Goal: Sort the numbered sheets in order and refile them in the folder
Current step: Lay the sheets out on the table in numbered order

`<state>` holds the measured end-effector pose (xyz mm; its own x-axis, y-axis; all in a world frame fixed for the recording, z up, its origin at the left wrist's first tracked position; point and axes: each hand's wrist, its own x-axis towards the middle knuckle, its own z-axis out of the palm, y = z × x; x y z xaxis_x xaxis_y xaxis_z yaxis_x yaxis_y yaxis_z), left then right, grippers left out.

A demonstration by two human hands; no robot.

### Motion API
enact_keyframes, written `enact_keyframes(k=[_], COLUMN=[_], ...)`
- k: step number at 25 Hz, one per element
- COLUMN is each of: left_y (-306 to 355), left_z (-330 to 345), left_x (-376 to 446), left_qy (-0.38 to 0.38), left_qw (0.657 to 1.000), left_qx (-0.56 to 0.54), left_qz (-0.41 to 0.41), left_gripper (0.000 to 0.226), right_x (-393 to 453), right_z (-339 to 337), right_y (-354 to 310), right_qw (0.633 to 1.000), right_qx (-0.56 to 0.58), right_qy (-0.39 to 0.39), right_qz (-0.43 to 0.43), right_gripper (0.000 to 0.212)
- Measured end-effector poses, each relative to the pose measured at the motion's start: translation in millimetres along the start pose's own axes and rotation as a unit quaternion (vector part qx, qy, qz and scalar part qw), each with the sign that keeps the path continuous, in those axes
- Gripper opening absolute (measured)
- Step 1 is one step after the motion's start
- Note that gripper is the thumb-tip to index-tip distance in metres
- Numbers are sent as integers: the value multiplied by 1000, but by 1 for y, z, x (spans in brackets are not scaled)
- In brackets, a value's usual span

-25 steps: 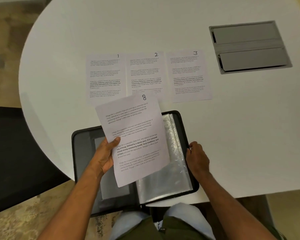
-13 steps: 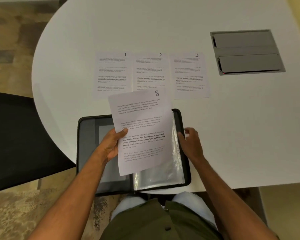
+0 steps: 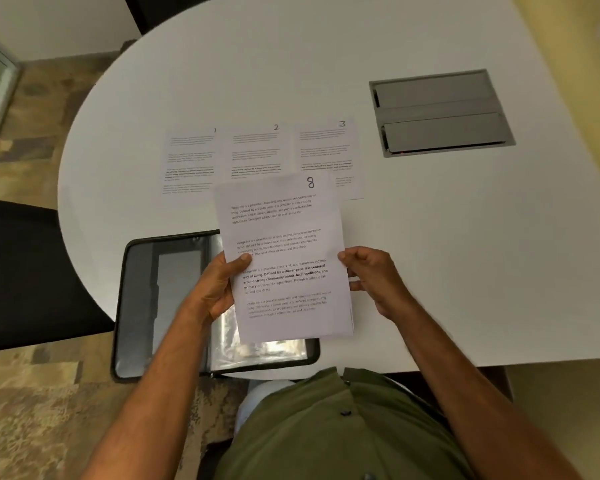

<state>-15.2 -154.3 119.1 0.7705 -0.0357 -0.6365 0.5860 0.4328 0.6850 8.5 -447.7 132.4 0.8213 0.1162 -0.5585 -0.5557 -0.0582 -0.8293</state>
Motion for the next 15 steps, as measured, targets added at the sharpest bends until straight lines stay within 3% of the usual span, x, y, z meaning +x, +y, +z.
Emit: enact_keyframes(k=[4, 9, 15], left_y=[-13, -22, -23], left_z=[40, 70, 80], left_x=[-5, -11, -5], left_qy=[6, 55, 63], left_qw=[1000, 997, 997], left_qx=[-5, -10, -21], left_qz=[29, 49, 39], left_gripper=[45, 41, 41], right_x=[-4, -3, 5], right_z=[-42, -65, -74], right_y=[-11, -19, -14], right_qw=[999, 994, 981], right_qx=[6, 6, -7], right_qy=[23, 71, 135], right_qz=[-28, -82, -137], right_gripper=[14, 44, 18])
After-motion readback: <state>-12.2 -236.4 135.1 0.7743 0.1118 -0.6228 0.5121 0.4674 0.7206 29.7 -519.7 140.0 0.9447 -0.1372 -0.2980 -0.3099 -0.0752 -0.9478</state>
